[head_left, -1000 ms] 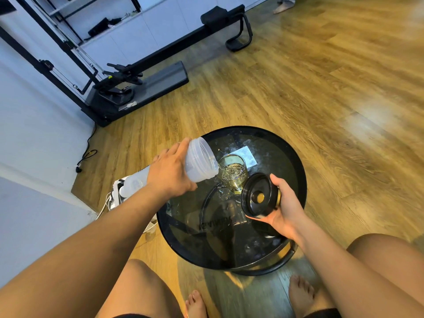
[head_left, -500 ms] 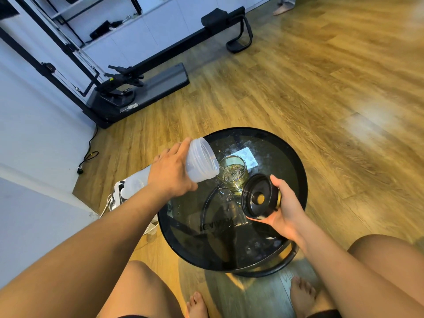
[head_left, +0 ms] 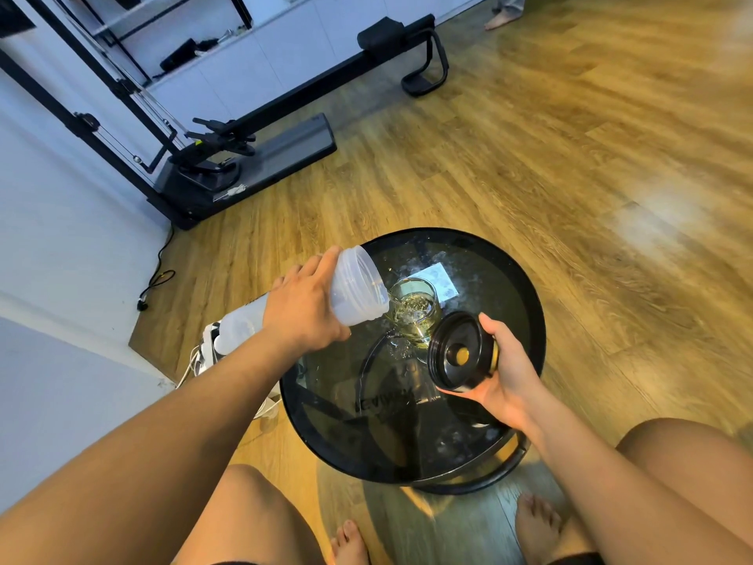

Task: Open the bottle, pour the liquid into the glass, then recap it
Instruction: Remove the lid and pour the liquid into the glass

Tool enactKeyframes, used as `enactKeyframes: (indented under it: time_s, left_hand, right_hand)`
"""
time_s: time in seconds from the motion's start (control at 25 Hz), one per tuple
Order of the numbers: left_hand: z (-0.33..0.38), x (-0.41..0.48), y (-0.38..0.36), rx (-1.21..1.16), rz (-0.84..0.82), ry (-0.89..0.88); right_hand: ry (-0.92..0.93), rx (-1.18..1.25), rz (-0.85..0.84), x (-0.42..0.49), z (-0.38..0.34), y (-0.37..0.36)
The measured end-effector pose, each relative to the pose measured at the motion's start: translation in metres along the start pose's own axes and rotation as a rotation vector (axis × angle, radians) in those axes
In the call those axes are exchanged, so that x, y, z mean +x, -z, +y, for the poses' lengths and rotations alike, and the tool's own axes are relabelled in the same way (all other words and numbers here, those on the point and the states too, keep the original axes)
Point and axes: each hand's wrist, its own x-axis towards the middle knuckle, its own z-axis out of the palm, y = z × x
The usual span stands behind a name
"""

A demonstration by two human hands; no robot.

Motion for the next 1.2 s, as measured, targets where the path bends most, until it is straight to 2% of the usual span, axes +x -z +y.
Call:
enactKeyframes:
  time_s: [1.2]
  left_hand:
    - [-0.0016,0.0032,0.0014,0.024,0.026,-0.022]
  right_hand:
    - [-0.007,0.0,-0.028,-0.0022,0.0011,-0.0017]
